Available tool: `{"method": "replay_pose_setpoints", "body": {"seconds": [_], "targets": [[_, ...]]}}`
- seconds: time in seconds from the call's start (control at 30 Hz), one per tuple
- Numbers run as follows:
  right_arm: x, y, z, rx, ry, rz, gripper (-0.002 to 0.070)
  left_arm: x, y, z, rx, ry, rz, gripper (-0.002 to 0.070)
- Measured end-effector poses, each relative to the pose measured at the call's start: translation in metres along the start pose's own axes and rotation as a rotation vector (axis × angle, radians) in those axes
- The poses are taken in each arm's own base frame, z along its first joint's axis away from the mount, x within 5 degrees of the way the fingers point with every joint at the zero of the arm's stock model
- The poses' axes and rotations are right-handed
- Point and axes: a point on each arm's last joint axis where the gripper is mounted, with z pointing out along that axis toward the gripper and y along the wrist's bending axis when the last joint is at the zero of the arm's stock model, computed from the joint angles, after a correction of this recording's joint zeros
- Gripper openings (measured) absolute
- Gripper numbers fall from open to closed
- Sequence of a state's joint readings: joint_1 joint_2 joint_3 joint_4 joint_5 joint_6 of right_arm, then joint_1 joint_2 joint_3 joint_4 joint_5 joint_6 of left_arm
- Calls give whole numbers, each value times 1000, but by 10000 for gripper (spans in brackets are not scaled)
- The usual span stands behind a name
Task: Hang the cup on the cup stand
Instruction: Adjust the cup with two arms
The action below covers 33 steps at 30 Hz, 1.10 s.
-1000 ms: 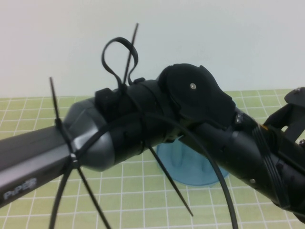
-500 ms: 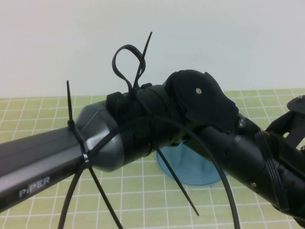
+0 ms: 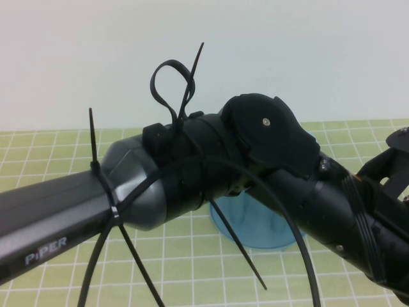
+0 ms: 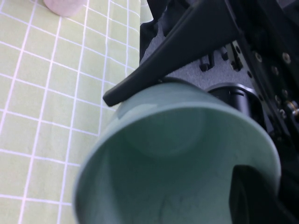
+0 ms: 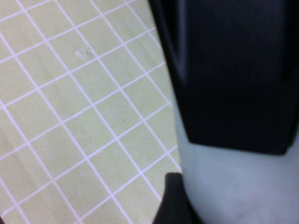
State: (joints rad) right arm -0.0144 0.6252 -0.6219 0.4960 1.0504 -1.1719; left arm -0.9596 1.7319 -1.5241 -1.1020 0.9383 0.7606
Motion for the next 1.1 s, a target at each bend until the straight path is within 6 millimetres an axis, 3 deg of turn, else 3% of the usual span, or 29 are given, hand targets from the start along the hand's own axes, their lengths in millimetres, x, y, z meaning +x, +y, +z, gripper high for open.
{"method": "replay_pose_setpoints", "body": {"seconds": [0.23,0.6,0.87,1.1], "targets": [[0,-1,0,7,-3,0,628,0,0,0,-4,-4,0,0],[-1,-1,0,12,-4,-5,675,-1,4,0,-39,-14,13,0],[6,-4,-1,47,73,-23,683,-2,9,-3,-75,-20,15,0],[16,-7,-3,82,182,60,683,0,14,-3,-122,4,-1,0]]}}
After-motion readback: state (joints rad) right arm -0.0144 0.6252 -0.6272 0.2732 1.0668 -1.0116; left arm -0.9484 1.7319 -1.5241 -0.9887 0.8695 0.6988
